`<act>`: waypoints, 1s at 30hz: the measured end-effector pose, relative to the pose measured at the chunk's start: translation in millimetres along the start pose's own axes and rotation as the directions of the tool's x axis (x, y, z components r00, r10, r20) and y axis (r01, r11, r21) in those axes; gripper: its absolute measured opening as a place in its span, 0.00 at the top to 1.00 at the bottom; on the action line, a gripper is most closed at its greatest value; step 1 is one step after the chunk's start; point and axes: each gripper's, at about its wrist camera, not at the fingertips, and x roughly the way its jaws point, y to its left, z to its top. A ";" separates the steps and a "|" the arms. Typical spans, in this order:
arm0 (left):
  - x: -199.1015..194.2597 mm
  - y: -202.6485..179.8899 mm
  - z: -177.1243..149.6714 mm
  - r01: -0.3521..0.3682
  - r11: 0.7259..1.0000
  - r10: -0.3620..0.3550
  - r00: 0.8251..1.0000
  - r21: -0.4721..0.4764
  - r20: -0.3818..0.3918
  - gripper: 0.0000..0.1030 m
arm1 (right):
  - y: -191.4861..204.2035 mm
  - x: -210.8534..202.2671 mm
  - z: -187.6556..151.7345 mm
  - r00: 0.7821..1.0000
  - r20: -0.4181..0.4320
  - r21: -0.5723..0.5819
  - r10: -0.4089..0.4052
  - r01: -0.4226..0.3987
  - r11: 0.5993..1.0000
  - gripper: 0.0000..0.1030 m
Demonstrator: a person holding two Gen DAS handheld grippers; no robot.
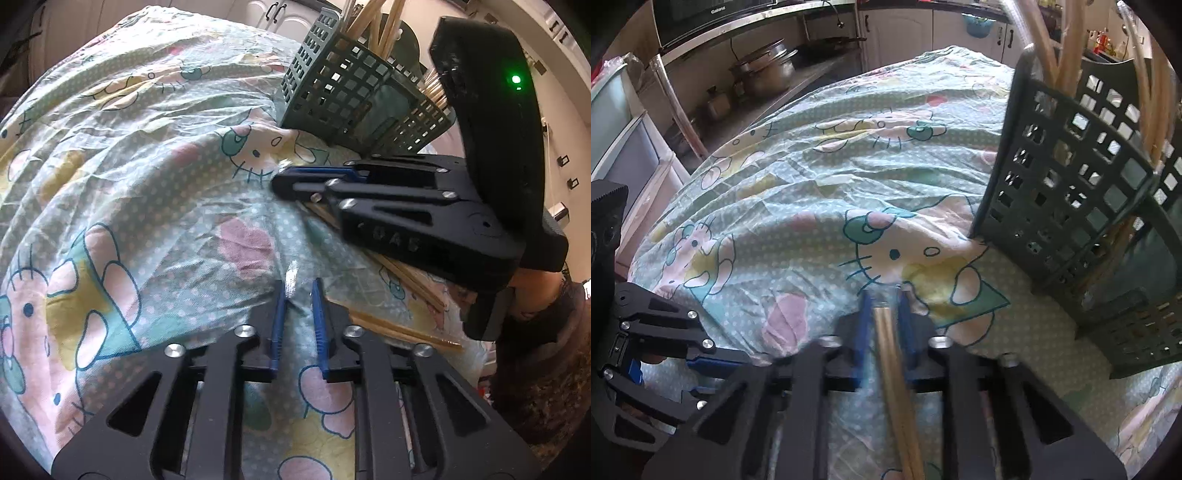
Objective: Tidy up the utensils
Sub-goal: 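Close the left tool on a chopstick while the right tool grips the other, then lift both held chopsticks and carry them above the green caddy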
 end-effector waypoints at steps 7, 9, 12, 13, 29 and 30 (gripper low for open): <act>-10.8 2.6 -1.9 0.025 1.000 -0.025 1.000 -0.015 0.007 0.99 | -11.5 -35.8 -6.3 0.995 0.098 0.053 -0.018 0.013 0.999 0.95; -15.7 1.1 -1.7 0.026 1.000 -0.026 0.999 -0.014 0.021 0.99 | -12.4 -45.6 -7.1 0.992 0.123 0.062 -0.026 0.018 0.998 0.95; -26.2 -3.5 1.2 0.033 0.999 -0.032 0.998 -0.008 0.048 0.99 | -12.1 -60.0 -7.5 0.987 0.157 0.078 -0.033 0.021 0.997 0.95; -30.3 -5.9 2.6 0.034 0.999 -0.033 0.998 -0.003 0.059 0.99 | -13.4 -67.5 -9.3 0.984 0.176 0.086 -0.038 0.023 0.996 0.95; -95.1 -46.4 28.2 0.041 0.997 -0.056 0.964 0.063 0.261 0.99 | -14.8 -175.3 -33.0 0.893 0.429 0.137 -0.133 0.081 0.987 0.96; -95.8 -48.9 29.6 0.042 0.997 -0.058 0.963 0.066 0.265 0.99 | -15.1 -180.6 -34.4 0.887 0.441 0.138 -0.136 0.082 0.987 0.96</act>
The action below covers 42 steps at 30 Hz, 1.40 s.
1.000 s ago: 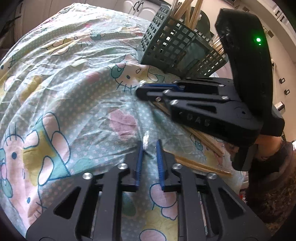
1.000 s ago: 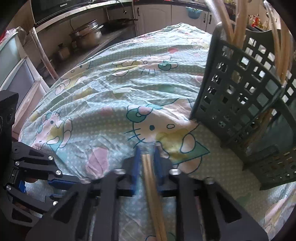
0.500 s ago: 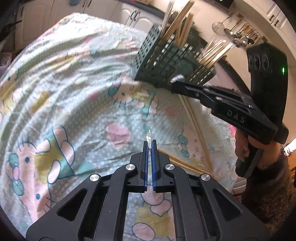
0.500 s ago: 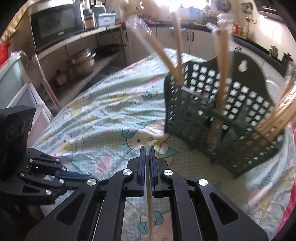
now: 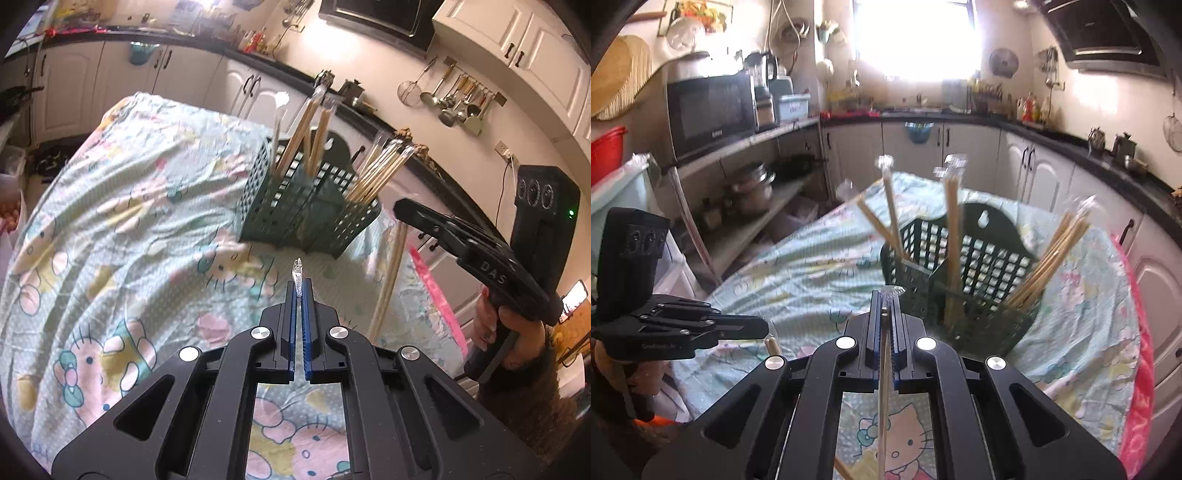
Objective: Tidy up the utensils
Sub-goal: 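Lift both held chopsticks and carry them above the green caddy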
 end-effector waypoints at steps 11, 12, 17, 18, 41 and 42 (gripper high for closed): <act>-7.4 -30.5 22.1 0.007 0.999 -0.010 0.999 0.048 0.049 0.99 | -8.4 -40.7 7.0 0.995 0.096 0.005 -0.012 0.011 1.000 0.96; -8.7 -32.9 24.1 0.009 0.999 -0.012 0.999 0.053 0.053 0.99 | -8.5 -43.9 7.4 0.995 0.102 0.007 -0.012 0.012 1.000 0.96; -12.4 -48.0 38.1 0.015 0.996 -0.022 0.997 0.090 0.077 0.99 | -10.9 -57.7 11.1 0.990 0.140 0.014 -0.020 0.018 1.000 0.96; -13.2 -50.0 40.4 0.015 0.995 -0.023 0.996 0.096 0.082 0.99 | -11.9 -61.1 12.1 0.989 0.150 0.014 -0.020 0.018 1.000 0.96; -28.6 -103.0 97.8 0.064 0.977 -0.104 0.975 0.203 0.195 0.99 | -17.6 -105.5 32.1 0.950 0.306 0.043 -0.056 0.045 0.998 0.96; -29.1 -104.5 100.2 0.066 0.976 -0.108 0.974 0.205 0.198 0.99 | -18.1 -107.1 33.3 0.948 0.312 0.045 -0.058 0.047 0.998 0.96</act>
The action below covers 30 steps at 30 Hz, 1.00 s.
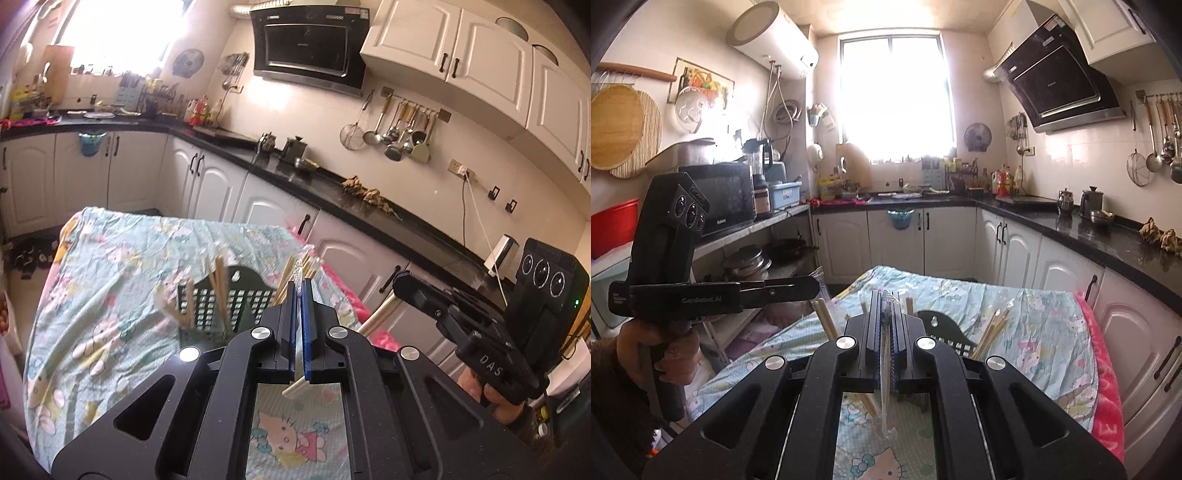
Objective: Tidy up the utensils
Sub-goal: 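Lift both held chopsticks and carry them above the green caddy, then lower both chopsticks into the caddy and open both tools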
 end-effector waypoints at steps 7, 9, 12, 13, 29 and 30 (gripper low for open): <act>0.3 -7.5 26.3 0.016 1.000 -0.017 0.999 0.021 0.045 0.99 | -6.7 0.3 15.5 0.999 0.033 -0.001 -0.027 0.027 1.000 0.96; -0.5 -10.3 35.7 0.019 0.999 -0.021 0.998 0.028 0.061 0.99 | -8.3 1.6 20.8 0.999 0.040 -0.003 -0.032 0.032 0.999 0.96; -0.5 -13.3 46.2 0.023 0.999 -0.027 0.996 0.041 0.080 0.99 | -9.6 4.5 29.5 0.998 0.056 -0.007 -0.041 0.041 0.999 0.96; 0.2 -14.4 49.9 0.024 0.999 -0.028 0.996 0.044 0.087 0.99 | -10.4 5.8 33.0 0.997 0.063 -0.006 -0.044 0.045 0.999 0.96; 16.9 -6.0 80.1 0.012 0.999 -0.018 0.989 0.041 0.145 0.99 | -18.9 24.6 78.8 0.984 0.159 -0.022 -0.082 0.087 0.996 0.96; 18.3 -4.5 80.3 0.011 0.999 -0.016 0.989 0.039 0.147 0.99 | -19.7 25.9 80.2 0.983 0.161 -0.021 -0.085 0.089 0.996 0.96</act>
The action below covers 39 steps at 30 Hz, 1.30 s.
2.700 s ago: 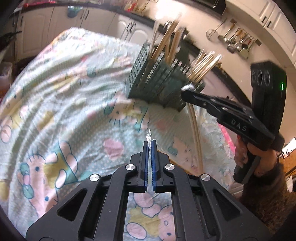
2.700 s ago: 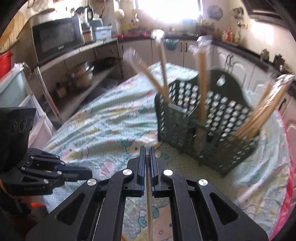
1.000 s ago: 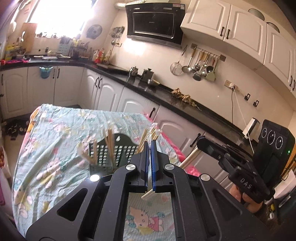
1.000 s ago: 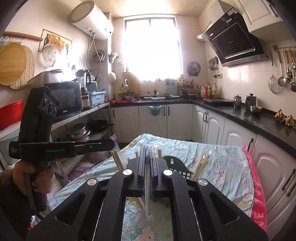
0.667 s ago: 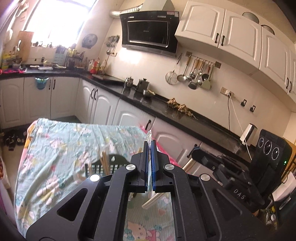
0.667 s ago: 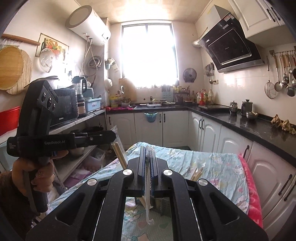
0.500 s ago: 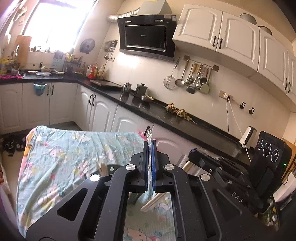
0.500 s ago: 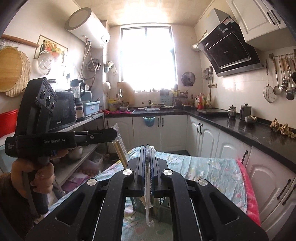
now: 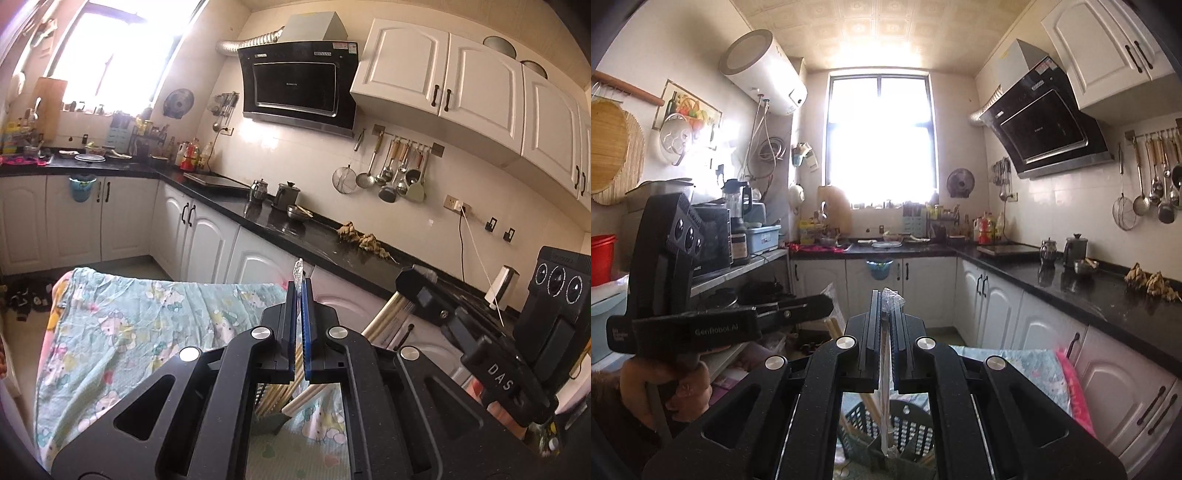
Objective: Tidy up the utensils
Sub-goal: 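Lower both chopsticks into the caddy and open both tools, then raise both open tools away from the caddy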
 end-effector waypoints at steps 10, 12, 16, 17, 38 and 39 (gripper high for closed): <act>22.3 10.9 -13.8 -0.023 1.000 0.023 1.000 -0.002 -0.016 0.99 | -14.5 28.7 -19.4 0.999 -0.023 -0.010 -0.048 0.048 0.999 0.96; 26.6 14.3 -18.4 -0.028 1.000 0.028 0.999 -0.003 -0.021 0.99 | -18.6 37.1 -28.2 0.998 -0.038 -0.007 -0.055 0.055 0.998 0.96; 36.9 21.4 -29.2 -0.035 0.999 0.034 0.999 -0.009 -0.039 0.99 | -24.0 52.4 -45.6 0.994 -0.079 0.005 -0.073 0.074 0.997 0.96; 38.6 22.8 -31.3 -0.034 0.999 0.034 0.998 -0.011 -0.043 0.99 | -25.8 56.2 -51.1 0.993 -0.090 0.011 -0.074 0.075 0.997 0.96; 46.0 62.3 -70.4 -0.163 0.985 0.154 0.977 -0.051 -0.145 0.61 | -20.2 76.1 -98.2 0.963 -0.225 -0.006 -0.148 0.151 0.989 0.54; 42.0 63.6 -70.7 -0.168 0.984 0.159 0.977 -0.055 -0.139 0.58 | -19.5 73.1 -99.0 0.963 -0.226 -0.006 -0.149 0.151 0.988 0.53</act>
